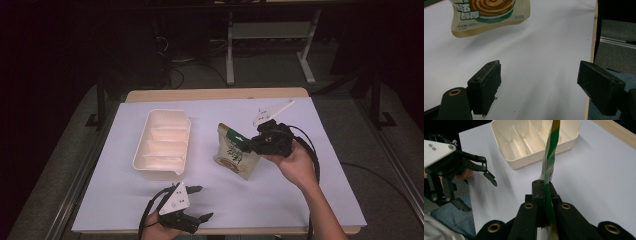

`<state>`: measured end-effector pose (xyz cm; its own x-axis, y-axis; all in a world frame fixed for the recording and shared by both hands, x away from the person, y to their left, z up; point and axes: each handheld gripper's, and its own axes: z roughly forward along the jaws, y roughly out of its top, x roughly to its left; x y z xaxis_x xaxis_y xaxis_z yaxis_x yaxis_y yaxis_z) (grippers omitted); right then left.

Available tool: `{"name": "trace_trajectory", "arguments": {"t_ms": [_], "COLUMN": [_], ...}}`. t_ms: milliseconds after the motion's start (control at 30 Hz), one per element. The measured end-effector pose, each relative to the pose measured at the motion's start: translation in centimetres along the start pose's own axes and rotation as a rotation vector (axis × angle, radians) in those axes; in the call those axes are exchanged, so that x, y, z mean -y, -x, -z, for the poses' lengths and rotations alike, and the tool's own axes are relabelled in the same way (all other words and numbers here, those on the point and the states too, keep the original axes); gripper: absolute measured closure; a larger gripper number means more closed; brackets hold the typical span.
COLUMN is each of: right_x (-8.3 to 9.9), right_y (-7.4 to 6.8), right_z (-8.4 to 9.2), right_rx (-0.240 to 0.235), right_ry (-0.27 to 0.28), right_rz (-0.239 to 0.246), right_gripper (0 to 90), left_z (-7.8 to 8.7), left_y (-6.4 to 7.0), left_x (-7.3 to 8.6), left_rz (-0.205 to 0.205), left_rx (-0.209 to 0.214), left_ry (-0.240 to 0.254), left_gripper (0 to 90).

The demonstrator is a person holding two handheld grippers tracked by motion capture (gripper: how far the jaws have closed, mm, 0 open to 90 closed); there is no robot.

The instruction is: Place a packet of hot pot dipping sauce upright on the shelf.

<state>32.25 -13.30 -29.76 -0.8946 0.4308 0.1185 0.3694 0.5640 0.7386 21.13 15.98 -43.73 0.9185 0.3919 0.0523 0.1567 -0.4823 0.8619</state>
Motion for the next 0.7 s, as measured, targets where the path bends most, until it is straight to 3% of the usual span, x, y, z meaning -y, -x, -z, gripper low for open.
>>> {"name": "trace_trajectory", "arguments": {"t_ms": [433,700], "right_x": [-2.3,-4.8], "right_y": [0.4,0.4], "right_z": [-1.2,-2.4], "right_rx": [-0.037,-0.060], "right_ry": [0.011,0.012], "right_rz": [0.021,0.050], "right_gripper": [89.8,89.8], "left_z": [0.0,0.0], "left_y": [0.0,0.0], "left_x": [0.0,0.0], "left_rz": [-0.004,-0.001], "left_rx": [0.003,0.005], "left_ry": [-0.001,0.002], "left_gripper": [18.5,18.5]}}
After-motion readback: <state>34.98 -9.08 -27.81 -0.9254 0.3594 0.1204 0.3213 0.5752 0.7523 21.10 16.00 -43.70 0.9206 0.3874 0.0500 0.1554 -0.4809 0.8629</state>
